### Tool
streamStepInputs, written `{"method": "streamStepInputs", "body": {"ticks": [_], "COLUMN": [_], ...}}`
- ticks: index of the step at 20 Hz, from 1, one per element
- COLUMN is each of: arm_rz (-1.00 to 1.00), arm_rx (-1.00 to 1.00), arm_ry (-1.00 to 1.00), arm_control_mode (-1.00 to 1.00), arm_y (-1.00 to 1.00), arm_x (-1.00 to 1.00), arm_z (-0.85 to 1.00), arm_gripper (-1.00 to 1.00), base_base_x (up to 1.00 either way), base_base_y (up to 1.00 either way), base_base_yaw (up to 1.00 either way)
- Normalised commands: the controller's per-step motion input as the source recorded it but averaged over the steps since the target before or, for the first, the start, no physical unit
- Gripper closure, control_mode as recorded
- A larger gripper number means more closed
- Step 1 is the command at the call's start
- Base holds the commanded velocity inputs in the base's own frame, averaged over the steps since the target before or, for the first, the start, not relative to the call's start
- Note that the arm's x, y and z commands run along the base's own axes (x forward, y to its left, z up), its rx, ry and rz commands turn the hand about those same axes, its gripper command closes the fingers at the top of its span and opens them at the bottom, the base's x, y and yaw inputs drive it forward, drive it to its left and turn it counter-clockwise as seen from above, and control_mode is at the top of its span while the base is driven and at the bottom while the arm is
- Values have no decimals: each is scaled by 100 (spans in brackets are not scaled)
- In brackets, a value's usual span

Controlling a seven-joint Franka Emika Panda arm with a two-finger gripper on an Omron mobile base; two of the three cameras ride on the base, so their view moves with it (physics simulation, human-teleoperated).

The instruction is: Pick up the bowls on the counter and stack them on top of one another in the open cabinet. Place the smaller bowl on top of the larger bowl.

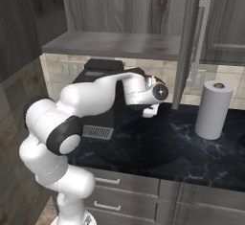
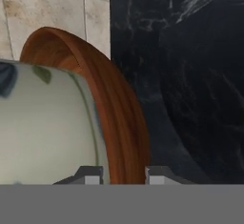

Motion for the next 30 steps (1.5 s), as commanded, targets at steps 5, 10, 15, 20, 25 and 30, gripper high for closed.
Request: {"method": "streamStepInputs", "body": {"ticks": [5,10,15,20,25,30], "arm_rz": [0,-1,-1,0,0,0], "arm_rx": [-3,-3,-1,0,0,0], "arm_ry": [0,0,0,0,0,1], "arm_control_mode": [-100,-100,-100,-100,-100,-100], "arm_y": [11,17,11,5,2,1], "arm_x": [-49,-53,-45,-41,-39,-37], "arm_z": [23,22,35,42,44,42], "arm_gripper": [100,100,100,100,100,100], "base_base_x": [0,0,0,0,0,0], "base_base_y": [0,0,0,0,0,0], "base_base_yaw": [0,0,0,0,0,0]}}
